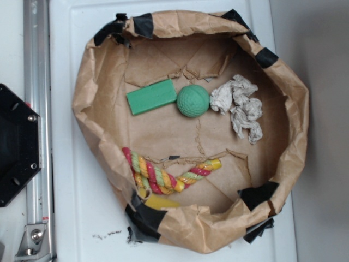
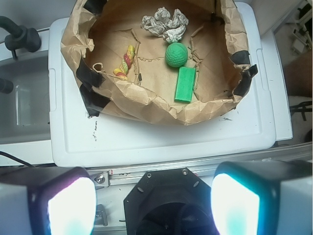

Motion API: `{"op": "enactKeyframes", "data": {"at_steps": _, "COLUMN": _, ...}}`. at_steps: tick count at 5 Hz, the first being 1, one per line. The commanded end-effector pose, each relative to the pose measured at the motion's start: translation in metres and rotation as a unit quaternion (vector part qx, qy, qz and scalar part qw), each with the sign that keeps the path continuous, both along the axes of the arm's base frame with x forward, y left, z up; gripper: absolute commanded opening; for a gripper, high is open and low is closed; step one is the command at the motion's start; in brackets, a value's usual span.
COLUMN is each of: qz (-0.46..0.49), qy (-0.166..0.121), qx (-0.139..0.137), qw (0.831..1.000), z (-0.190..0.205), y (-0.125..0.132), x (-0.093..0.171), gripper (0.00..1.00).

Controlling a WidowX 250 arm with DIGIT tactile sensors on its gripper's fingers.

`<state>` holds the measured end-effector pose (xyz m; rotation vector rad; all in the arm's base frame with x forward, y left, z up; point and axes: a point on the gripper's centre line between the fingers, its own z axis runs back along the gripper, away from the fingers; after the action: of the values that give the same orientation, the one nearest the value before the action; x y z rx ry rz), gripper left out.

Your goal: Grab the green block.

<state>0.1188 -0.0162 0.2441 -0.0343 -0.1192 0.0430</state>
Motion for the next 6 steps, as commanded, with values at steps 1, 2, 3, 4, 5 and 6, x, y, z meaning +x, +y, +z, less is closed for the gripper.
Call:
{"op": "enactKeyframes", "data": {"at_steps": 1, "qz": 0.000, "qy": 0.000, "qx": 0.000, "qw": 1.000, "z": 0.000, "y": 0.000, "x": 0.000, "gripper": 1.00}}
{"op": "enactKeyframes", "data": {"at_steps": 2, "qz": -0.045, "qy": -0.035, "qx": -0.023, "qw": 0.998, "z": -0.042, "y": 0.015, "x": 0.045, "gripper": 1.00}}
{"op": "enactKeyframes", "data": {"at_steps": 3, "qz": 0.014, "qy": -0.054, "qx": 0.010, "qw": 0.998, "z": -0.062, "y": 0.032, "x": 0.084, "gripper": 1.00}}
{"op": "enactKeyframes", "data": {"at_steps": 4, "qz": 0.022, "qy": -0.042, "qx": 0.004, "qw": 0.999, "z": -0.090, "y": 0.047, "x": 0.111, "gripper": 1.00}}
{"op": "enactKeyframes", "data": {"at_steps": 5, "qz": 0.036, "qy": -0.030, "qx": 0.005, "qw": 0.999, "z": -0.119, "y": 0.051, "x": 0.123, "gripper": 1.00}}
{"op": "enactKeyframes", "data": {"at_steps": 6, "qz": 0.029, "qy": -0.009, "qx": 0.014, "qw": 0.999, "z": -0.153, "y": 0.046, "x": 0.120, "gripper": 1.00}}
